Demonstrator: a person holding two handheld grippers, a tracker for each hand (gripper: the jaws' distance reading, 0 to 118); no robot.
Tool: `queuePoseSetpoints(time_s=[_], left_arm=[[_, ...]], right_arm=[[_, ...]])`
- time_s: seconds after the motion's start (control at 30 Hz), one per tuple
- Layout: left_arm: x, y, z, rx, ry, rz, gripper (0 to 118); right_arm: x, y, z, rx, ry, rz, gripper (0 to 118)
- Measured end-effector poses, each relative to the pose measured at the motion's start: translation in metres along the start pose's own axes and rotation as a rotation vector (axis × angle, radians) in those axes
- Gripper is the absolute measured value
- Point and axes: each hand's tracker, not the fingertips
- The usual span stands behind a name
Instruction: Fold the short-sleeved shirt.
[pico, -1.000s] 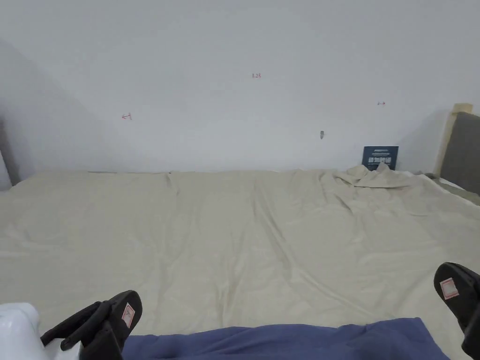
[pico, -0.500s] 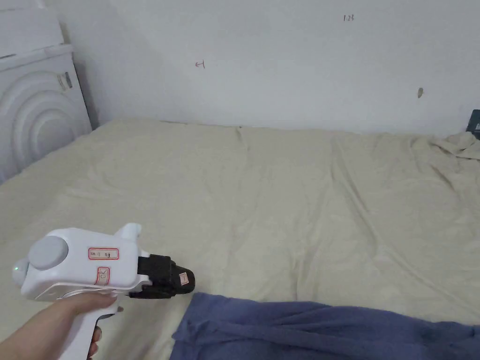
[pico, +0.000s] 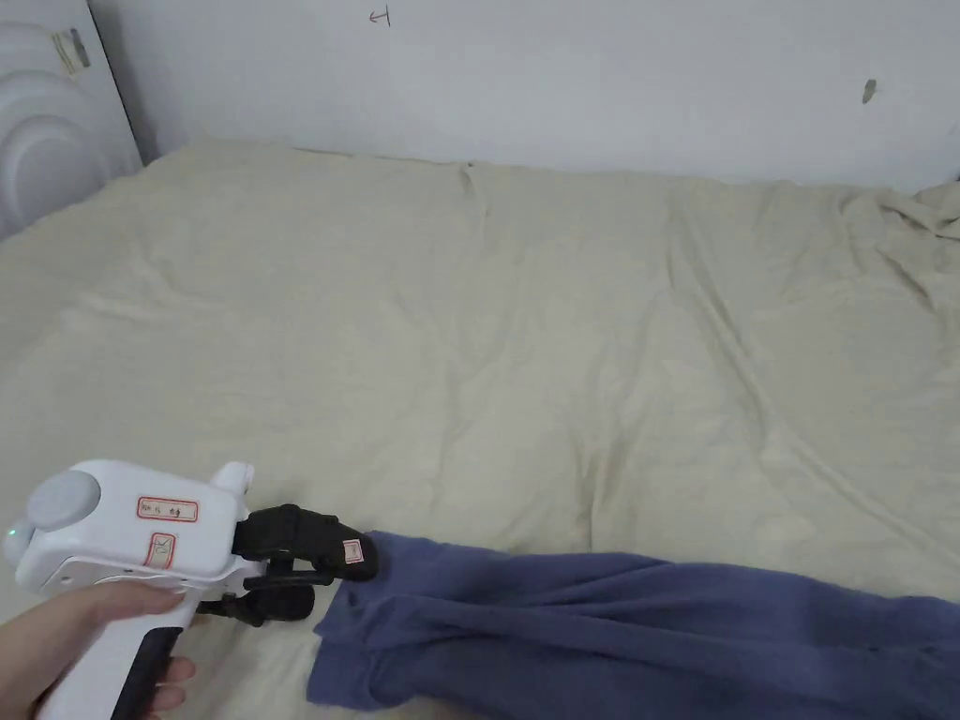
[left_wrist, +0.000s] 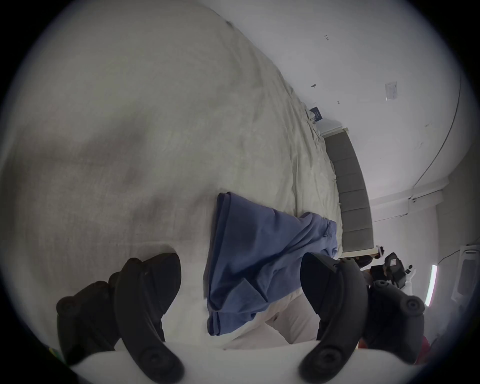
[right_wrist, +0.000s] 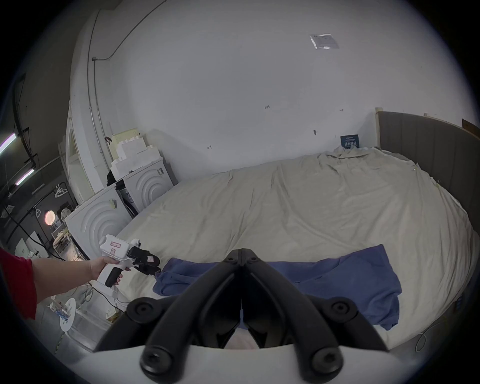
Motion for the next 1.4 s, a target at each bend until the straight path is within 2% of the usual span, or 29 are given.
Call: queuePoseSetpoints(time_s=[0.07, 0.2, 0.57, 0.73, 0.83, 0.87, 0.9, 0.93, 0.97, 1.0, 1.03, 1.13, 1.27, 1.4], left_arm=[[-0.001, -0.003, -0.004, 0.002, -0.08, 0.009, 107], [-0.003, -0.002, -0.018, -0.027, -0.138, 0.015, 118], [0.003, -0.001, -0.037, -0.054, -0.208, 0.022, 118], [0.021, -0.005, -0.048, -0.11, -0.134, -0.147, 118], [0.022, -0.002, -0.047, -0.11, -0.106, -0.121, 117], [0.02, -0.002, -0.044, -0.104, -0.097, -0.099, 111], [0.018, -0.002, -0.04, -0.095, -0.083, -0.087, 93], [0.016, -0.002, -0.038, -0.073, -0.01, -0.092, 33], [0.014, -0.004, -0.043, -0.074, 0.116, -0.105, 8], [0.012, -0.009, -0.045, -0.099, 0.169, -0.115, 8], [0.009, -0.012, -0.046, -0.069, 0.06, -0.02, 8], [0.013, -0.004, -0.047, -0.034, 0.146, -0.093, 8], [0.068, -0.006, -0.048, -0.072, 0.374, -0.267, 8], [0.108, -0.006, -0.041, -0.056, 0.531, -0.439, 8]], right_arm=[[-0.003, -0.002, -0.004, -0.01, 0.01, 0.0, 2], [-0.008, -0.004, -0.012, -0.032, 0.019, 0.008, 2], [-0.002, -0.007, -0.017, -0.059, 0.035, 0.005, 2], [0.003, -0.01, -0.018, -0.072, 0.032, 0.003, 2], [0.005, -0.01, -0.016, -0.076, 0.032, 0.002, 2], [0.003, -0.009, -0.016, -0.076, 0.032, 0.007, 2], [0.003, -0.009, -0.015, -0.075, 0.031, 0.011, 2], [0.003, -0.008, -0.014, -0.073, 0.027, 0.014, 2], [0.004, -0.007, -0.012, -0.07, 0.025, 0.015, 2], [0.004, -0.007, -0.011, -0.068, 0.026, 0.014, 2], [0.005, -0.007, -0.01, -0.065, 0.026, 0.009, 2], [0.009, -0.007, -0.006, -0.058, 0.025, -0.005, 2], [0.016, -0.005, 0.004, -0.046, 0.024, -0.014, 2], [0.027, -0.001, 0.015, -0.023, 0.028, -0.034, 2]])
